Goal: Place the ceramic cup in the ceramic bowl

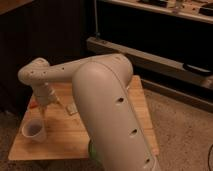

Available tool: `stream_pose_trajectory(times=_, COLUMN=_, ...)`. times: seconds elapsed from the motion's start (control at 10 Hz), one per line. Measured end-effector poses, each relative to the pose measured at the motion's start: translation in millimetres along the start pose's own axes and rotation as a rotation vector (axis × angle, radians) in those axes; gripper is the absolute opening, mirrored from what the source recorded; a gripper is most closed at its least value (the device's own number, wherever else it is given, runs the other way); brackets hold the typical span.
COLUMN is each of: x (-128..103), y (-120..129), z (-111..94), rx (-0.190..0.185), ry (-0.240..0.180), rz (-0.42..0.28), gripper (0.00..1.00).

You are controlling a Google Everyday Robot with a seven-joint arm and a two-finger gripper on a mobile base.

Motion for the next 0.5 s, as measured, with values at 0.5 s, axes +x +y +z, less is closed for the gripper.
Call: stream_pose_trajectory(times=0.5, x=-6, y=1, z=-9, rx=-0.031, ry=-0.033, rz=-0.014, gripper=0.65)
